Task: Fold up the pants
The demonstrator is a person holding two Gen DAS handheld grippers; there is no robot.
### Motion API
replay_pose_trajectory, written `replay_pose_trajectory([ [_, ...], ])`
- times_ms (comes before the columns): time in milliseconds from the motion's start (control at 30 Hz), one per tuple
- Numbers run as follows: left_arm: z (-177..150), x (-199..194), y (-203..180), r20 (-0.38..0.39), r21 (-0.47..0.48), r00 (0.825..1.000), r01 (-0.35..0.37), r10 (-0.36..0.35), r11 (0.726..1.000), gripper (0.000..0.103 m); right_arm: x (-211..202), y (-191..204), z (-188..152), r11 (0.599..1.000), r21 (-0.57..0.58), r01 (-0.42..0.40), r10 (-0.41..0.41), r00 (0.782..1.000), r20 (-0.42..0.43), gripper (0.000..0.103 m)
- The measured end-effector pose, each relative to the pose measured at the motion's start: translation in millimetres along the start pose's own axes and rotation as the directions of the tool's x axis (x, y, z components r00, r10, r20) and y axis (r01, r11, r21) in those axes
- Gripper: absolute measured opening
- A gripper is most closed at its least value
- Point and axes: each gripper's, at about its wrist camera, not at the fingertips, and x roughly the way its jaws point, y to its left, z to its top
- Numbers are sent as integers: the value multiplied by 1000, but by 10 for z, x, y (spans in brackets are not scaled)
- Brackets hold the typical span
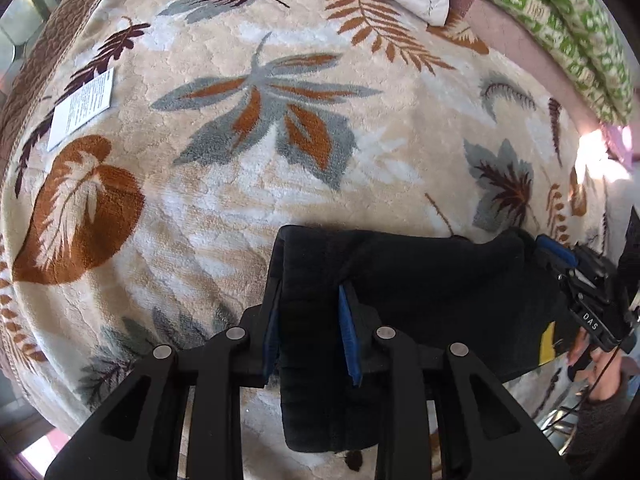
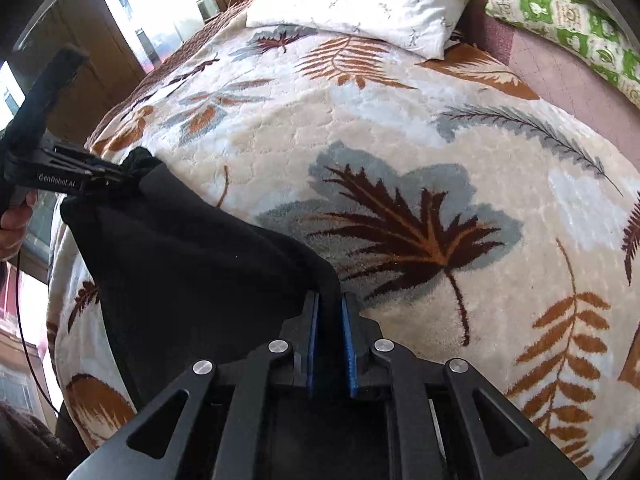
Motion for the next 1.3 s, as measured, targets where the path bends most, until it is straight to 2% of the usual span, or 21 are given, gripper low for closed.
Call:
replay_pose_trajectory([
  [67,-47,-135,117,16,-47,998,68,-67,997,27,-153,-63,-17,997,64,-41,39,999,29,23],
  [100,-81,-207,143,27,-58,996,83,-82,995,27,-274,-97,-44,993,99,-69,63,996,62,26],
  [133,-111,-273,129,42,-59,996,85,-83,995,27,-408,-138,-83,986,133,-101,89,991,95,33],
  [167,-149,-355,90,66,-41,996,65,-62,997,28,-547,-170,-133,979,161,-122,103,987,123,40],
  [233,-231,-496,-65,114,-7,993,-5,6,1000,28,-815,-194,-251,973,187,-136,104,980,170,43],
  [333,-371,-617,-216,144,42,989,-29,22,999,28,-1105,-159,-485,961,226,-158,114,974,197,43],
  [400,-473,-673,-392,152,83,988,-10,-3,997,28,-1284,-131,-688,952,250,-177,121,967,224,43],
  [500,-672,-592,-791,107,154,989,86,-103,984,38,-1587,-244,-1085,926,317,-204,111,951,288,43],
  [567,-881,-489,-1160,71,202,986,131,-148,971,40,-1794,-416,-1416,897,399,-190,59,946,318,47],
  [667,-1140,-201,-1808,-16,252,978,206,-209,946,40,-2040,-769,-1916,825,544,-153,-37,946,323,49],
  [733,-1284,8,-2232,-83,257,964,264,-251,930,40,-2155,-982,-2231,769,624,-138,-82,947,310,49],
  [833,-1466,266,-2751,-155,220,941,330,-301,918,40,-2270,-1229,-2613,697,702,-150,-110,944,310,53],
  [933,-1594,492,-3126,-203,149,921,365,-333,919,40,-2319,-1391,-2848,656,733,-179,-111,938,329,55],
  [1067,-1683,730,-3427,-234,37,889,414,-395,910,40,-2262,-1552,-3008,636,744,-205,-88,938,335,55],
  [1200,-1774,935,-3556,-235,-91,866,431,-440,898,40,-2188,-1673,-3103,620,746,-243,-61,933,354,55],
  [1300,-1796,1012,-3552,-214,-165,863,431,-458,887,40,-2140,-1731,-3136,611,745,-267,-41,929,367,56],
])
